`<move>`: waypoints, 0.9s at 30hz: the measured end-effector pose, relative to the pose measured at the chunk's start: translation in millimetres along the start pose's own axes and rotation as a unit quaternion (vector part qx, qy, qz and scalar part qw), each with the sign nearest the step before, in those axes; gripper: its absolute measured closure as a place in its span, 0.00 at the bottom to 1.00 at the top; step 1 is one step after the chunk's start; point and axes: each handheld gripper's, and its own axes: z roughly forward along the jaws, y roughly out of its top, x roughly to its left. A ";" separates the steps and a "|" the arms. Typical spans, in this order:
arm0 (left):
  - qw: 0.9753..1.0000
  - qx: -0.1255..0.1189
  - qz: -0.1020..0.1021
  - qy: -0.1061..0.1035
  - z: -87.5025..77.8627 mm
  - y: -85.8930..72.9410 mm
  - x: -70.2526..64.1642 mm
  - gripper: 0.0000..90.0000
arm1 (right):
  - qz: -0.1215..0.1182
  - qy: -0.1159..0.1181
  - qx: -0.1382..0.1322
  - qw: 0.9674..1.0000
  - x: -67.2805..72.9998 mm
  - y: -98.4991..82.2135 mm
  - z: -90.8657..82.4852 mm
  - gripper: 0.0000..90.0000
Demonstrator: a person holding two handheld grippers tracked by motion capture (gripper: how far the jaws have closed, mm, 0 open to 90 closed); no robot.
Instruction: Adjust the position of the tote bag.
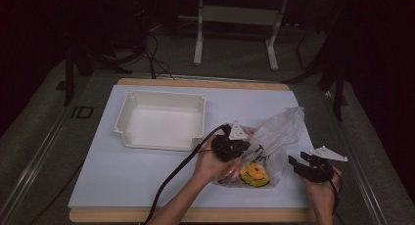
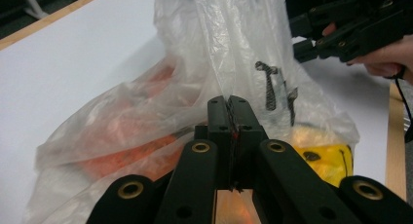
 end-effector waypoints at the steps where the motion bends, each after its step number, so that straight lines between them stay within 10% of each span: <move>1: 1.000 -0.002 -0.002 0.002 -2.6 -2.4 0.8 0.99 | -0.002 0.000 0.000 1.000 0.6 0.3 -1.0 0.49; 27: 0.998 -0.012 -0.042 0.050 -62.0 -78.4 11.3 0.99 | -0.021 0.043 -0.028 0.998 20.3 15.9 -19.8 0.48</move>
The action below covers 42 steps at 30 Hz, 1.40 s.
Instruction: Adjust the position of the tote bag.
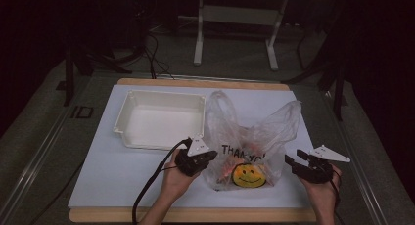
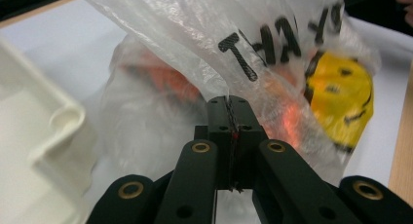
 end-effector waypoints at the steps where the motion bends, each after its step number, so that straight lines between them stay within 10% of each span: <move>1: 1.000 0.002 -0.002 0.001 -1.2 -3.0 0.5 0.99 | 0.000 0.003 0.000 1.000 1.0 0.4 0.1 0.48; 14: 1.000 0.006 -0.024 0.008 -13.9 -31.6 2.3 1.00 | 0.014 0.032 0.015 0.999 3.5 -3.3 14.5 0.54; 24: 1.000 0.007 -0.028 0.010 -24.3 -45.8 -0.6 1.00 | 0.005 0.040 0.031 0.999 4.3 -7.6 21.7 0.99; 42: 0.998 0.052 -0.028 0.002 -13.6 -72.8 -16.3 1.00 | 0.017 0.008 0.086 0.996 -1.3 -17.8 34.2 0.99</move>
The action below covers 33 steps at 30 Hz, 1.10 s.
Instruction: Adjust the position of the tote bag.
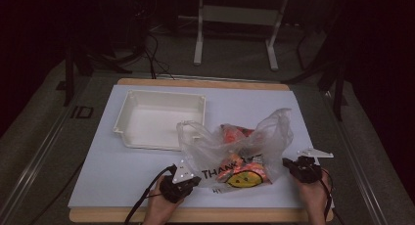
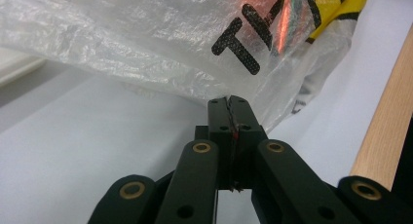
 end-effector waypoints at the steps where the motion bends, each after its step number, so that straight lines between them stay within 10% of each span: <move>1: 1.000 -0.004 0.000 -0.002 -1.0 0.4 0.8 1.00 | 0.001 0.001 -0.001 1.000 0.5 0.5 -1.0 0.98; 8: 0.999 -0.032 -0.002 -0.007 -17.0 0.5 8.1 0.78 | -0.012 0.000 -0.029 0.999 5.7 8.0 -16.0 0.72; 19: 0.997 -0.073 -0.038 0.013 -43.3 4.1 34.5 0.63 | -0.047 0.042 -0.063 0.996 23.3 21.5 -36.7 0.61; 33: 0.993 -0.092 -0.077 -0.004 -22.9 35.6 53.3 0.46 | -0.062 0.098 -0.097 0.989 34.4 36.5 -34.2 0.45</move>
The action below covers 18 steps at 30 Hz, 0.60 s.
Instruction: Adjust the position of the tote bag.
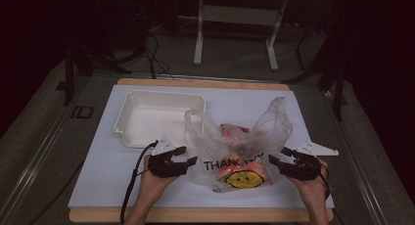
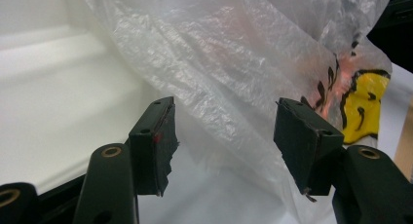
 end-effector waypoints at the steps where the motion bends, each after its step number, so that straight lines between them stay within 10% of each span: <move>1: 1.000 0.001 0.001 0.001 2.9 2.1 -1.1 0.47 | 0.001 0.002 -0.001 1.000 0.1 1.1 1.4 0.47; 6: 1.000 0.005 -0.006 -0.004 9.7 6.1 -2.9 0.62 | -0.002 0.006 0.009 1.000 2.0 2.2 5.3 0.62; 10: 1.000 0.008 0.014 -0.014 12.0 4.3 -11.0 0.96 | -0.004 0.015 0.025 1.000 1.6 -1.7 1.0 0.87; 18: 0.999 0.018 0.031 -0.011 0.6 -9.9 -17.4 1.00 | -0.006 0.026 0.047 0.999 0.3 -11.5 -6.8 0.99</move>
